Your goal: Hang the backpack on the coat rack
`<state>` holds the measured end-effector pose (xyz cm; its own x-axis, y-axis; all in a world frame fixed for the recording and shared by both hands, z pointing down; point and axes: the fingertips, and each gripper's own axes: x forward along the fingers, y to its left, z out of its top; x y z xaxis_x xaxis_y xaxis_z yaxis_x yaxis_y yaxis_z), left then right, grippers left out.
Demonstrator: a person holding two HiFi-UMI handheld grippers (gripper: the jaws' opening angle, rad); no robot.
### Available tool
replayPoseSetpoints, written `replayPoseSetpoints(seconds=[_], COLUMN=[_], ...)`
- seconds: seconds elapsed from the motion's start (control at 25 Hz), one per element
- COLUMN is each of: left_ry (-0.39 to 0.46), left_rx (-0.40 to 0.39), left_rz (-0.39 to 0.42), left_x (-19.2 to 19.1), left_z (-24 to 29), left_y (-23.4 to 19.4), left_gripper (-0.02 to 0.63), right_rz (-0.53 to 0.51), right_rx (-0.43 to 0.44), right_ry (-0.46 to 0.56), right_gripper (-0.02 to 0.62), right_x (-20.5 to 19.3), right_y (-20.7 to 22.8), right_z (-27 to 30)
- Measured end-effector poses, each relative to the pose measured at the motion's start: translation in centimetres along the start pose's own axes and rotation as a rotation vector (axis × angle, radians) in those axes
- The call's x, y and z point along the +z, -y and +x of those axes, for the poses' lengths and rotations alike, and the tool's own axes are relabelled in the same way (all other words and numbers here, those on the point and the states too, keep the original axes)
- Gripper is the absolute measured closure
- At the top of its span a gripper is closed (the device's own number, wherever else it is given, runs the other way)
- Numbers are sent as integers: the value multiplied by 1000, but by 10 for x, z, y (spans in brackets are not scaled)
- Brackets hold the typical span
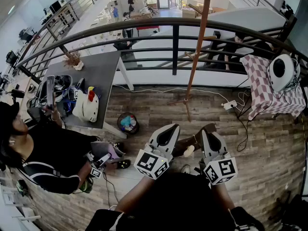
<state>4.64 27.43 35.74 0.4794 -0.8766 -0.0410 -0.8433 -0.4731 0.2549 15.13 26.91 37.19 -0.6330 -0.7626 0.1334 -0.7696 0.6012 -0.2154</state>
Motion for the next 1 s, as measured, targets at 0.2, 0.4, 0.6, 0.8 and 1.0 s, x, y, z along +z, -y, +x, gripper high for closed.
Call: replayPoseSetpoints(seconds=[0.2,0.4,0.6,0.8,1.0], left_ry=[-4,-8,-14,-26,-33], left_rx=[-11,-24,-49,-65,-82], left_rz=[1,-7,-3,-19,-33], left_x=[1,6,8,7,7], left_z=[-4,-9,-18,-31,-40], left_y=[-9,-18,-33,-46,-58], left_gripper=[598,598,598,598,598], right_rz=[-20,-26,-14,27,53], right_rx=[2,-22,-52,-119,-163], right_ry=[1,0,26,31,26], right_gripper=[569,569,569,569,569], right_x=[0,3,4,0,-4], right_y=[-8,-11,-18,-19,-26], right_z=[8,15,21,21,24])
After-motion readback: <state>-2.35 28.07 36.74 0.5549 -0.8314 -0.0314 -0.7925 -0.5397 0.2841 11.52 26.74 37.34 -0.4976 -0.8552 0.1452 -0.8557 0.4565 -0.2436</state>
